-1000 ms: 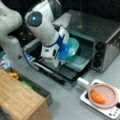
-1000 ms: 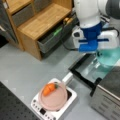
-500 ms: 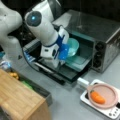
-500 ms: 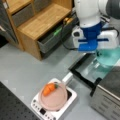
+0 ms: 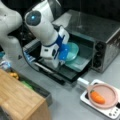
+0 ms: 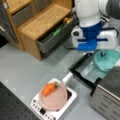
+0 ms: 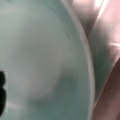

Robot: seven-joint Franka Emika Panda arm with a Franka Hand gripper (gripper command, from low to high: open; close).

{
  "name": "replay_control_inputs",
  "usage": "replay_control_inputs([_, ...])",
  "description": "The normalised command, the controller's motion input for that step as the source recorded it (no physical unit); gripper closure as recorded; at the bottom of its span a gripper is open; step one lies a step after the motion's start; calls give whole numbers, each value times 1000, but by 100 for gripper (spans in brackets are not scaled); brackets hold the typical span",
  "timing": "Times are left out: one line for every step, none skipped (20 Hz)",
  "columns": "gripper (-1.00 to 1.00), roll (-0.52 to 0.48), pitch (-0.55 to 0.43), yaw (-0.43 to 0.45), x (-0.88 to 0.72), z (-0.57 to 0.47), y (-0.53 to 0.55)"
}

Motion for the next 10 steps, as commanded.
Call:
replay_control_inputs([-100,12,-128,-67,-84,-26,-15])
replay_control_inputs([-100,12,-124,-67,-74,-13,-19])
replay_control_inputs([-100,9,-118,-69,-59,9,-16])
replay_control_inputs([-100,-3,-108,-73,-38,44,-13])
replay_control_inputs([-100,-14,-99,-77,-17,77,-10])
replay_control_inputs([-100,-16,-95,-76,-6,91,-6])
replay_control_inputs([-100,-60,-75,-90,14,116,-8])
replay_control_inputs([-100,-71,-65,-91,23,122,-8])
replay_control_inputs([-100,-127,-55,-107,42,134,-8])
replay_control_inputs([-100,-212,-43,-129,70,148,-11])
